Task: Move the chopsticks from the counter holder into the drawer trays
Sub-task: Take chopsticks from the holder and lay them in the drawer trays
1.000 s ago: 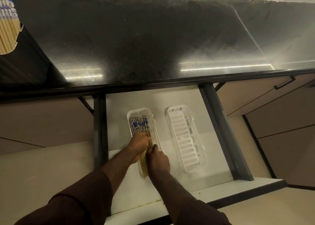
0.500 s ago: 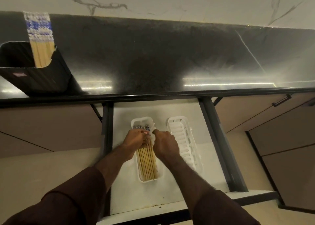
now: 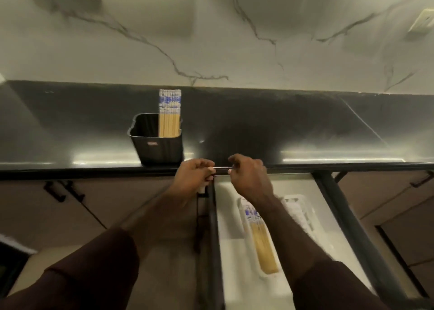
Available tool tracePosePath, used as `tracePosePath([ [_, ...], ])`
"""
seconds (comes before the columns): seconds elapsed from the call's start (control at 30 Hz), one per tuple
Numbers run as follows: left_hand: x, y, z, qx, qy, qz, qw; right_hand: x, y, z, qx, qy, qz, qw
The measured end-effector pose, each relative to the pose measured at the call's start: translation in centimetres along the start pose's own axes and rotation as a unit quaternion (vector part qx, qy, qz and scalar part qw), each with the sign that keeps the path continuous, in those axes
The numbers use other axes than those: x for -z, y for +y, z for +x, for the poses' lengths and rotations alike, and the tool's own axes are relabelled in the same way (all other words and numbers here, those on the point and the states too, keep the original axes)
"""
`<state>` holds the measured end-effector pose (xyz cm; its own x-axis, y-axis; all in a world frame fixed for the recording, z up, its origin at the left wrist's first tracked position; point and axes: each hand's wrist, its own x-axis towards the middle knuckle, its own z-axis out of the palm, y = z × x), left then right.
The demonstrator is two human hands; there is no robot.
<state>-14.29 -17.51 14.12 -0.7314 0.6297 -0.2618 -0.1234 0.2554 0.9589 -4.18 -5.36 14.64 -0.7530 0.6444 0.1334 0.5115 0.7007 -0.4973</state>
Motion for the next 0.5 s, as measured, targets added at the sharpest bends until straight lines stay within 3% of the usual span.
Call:
tracePosePath([
  [0.27,17.5,5.0,-3.1,-0.076,0.03,0.005,0.997,-1.7,-16.0,1.2,0.055,0.06,0.069,0.994],
  [0.5,23.5,7.3,-1.0,-0.13,0.029,-0.01,0.991,-2.8,-22.9,3.4,0.085,0.075,0.065,0.991],
])
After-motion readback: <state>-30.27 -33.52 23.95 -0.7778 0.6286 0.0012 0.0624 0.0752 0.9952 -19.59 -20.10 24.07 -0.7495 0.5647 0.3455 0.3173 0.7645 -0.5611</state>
